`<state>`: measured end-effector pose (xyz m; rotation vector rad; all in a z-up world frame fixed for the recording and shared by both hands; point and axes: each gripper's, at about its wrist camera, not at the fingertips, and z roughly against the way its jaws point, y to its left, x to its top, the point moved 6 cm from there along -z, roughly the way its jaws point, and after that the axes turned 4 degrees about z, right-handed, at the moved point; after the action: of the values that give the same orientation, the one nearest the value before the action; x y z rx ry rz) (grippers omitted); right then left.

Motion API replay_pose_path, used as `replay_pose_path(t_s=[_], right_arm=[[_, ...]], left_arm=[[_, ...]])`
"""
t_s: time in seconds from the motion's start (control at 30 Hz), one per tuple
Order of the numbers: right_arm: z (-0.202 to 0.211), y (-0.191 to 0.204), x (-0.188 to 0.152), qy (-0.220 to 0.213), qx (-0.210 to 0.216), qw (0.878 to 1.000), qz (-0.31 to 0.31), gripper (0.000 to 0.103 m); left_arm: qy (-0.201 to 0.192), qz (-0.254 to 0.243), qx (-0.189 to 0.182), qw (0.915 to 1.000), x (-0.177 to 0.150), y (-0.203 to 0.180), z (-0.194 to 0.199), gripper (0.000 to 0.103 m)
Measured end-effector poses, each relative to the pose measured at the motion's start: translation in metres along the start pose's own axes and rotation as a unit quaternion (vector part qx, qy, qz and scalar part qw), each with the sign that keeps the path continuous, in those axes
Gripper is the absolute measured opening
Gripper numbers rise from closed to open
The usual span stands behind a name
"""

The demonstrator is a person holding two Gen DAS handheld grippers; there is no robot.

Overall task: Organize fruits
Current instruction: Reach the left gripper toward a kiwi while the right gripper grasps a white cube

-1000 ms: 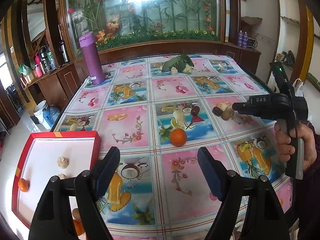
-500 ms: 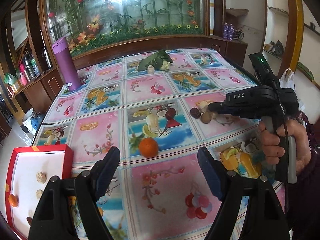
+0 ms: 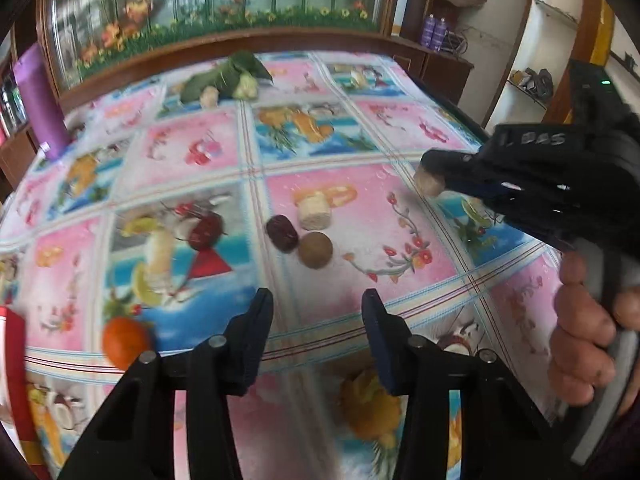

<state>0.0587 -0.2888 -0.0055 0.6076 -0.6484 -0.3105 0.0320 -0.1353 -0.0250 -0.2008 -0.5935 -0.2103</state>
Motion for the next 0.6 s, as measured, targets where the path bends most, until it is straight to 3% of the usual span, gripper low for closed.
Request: replay_pose_path(t_s=[0.27, 0.6], right_arm=[[0.005, 0.002, 0.004, -0.003, 0.024, 1.000, -0.010, 0.015], [0.007, 0.007, 0.004, -0.007, 0.042, 0.999, -0.012, 0.015]], left_arm=[[0.001, 0.026, 0.012, 0.9996, 0.012, -0.002, -0.021, 0.027], [-0.017, 0.028, 0.021, 0.9993, 0.029, -0.005, -0.033, 0.021]])
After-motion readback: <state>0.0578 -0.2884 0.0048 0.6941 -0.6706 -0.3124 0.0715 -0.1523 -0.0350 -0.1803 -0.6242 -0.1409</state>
